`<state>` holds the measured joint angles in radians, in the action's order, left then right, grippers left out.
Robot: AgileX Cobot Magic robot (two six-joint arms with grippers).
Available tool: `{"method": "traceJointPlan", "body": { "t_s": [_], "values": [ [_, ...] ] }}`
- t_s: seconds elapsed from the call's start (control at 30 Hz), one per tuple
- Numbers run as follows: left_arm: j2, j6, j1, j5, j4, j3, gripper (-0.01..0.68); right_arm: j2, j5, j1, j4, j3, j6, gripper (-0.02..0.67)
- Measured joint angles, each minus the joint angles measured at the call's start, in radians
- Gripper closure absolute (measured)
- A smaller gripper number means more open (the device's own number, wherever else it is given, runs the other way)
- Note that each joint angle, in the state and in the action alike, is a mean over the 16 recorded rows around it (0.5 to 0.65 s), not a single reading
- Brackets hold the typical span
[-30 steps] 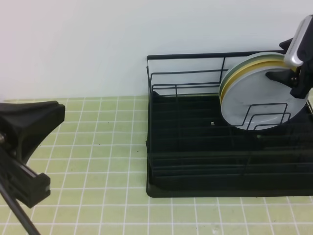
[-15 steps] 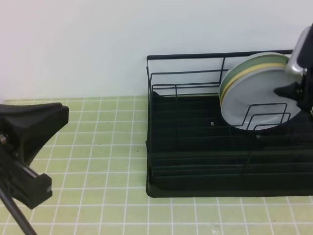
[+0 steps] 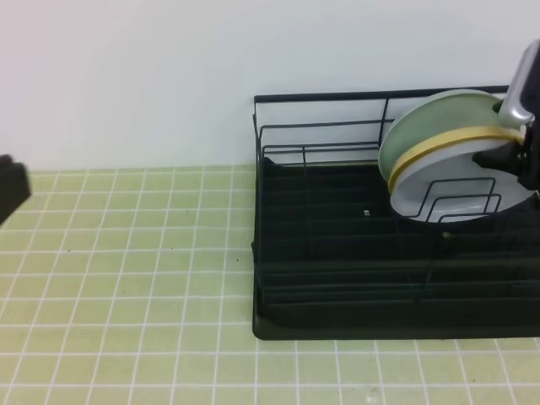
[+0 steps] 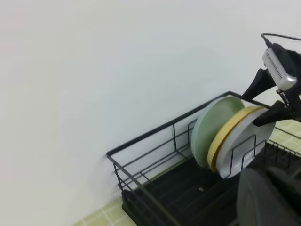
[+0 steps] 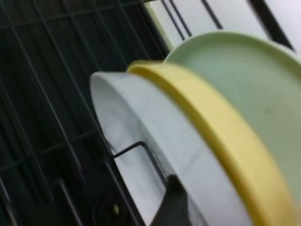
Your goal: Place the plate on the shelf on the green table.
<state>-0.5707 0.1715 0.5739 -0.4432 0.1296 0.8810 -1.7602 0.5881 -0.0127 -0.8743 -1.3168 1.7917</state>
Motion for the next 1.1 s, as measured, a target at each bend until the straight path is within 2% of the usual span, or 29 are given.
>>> {"method": "traceJointPlan", "body": {
  "t_s": [0.37, 0.77, 0.93, 1.1],
  "values": [
    [0.093, 0.001, 0.000, -0.022, -0.011, 0.000, 0.674, 0.015, -0.045, 0.001, -0.123, 0.001, 0.038, 0.049],
    [0.105, 0.004, 0.000, -0.053, -0.018, 0.000, 0.674, 0.016, -0.146, 0.001, -0.335, 0.002, 0.204, 0.051],
    [0.105, 0.006, 0.000, -0.056, -0.022, 0.000, 0.674, 0.016, -0.143, 0.001, -0.413, 0.003, 0.249, 0.055],
    [0.105, 0.007, 0.000, -0.056, -0.026, 0.000, 0.674, 0.021, -0.093, 0.001, -0.441, 0.003, 0.232, 0.058]
  ]
}}
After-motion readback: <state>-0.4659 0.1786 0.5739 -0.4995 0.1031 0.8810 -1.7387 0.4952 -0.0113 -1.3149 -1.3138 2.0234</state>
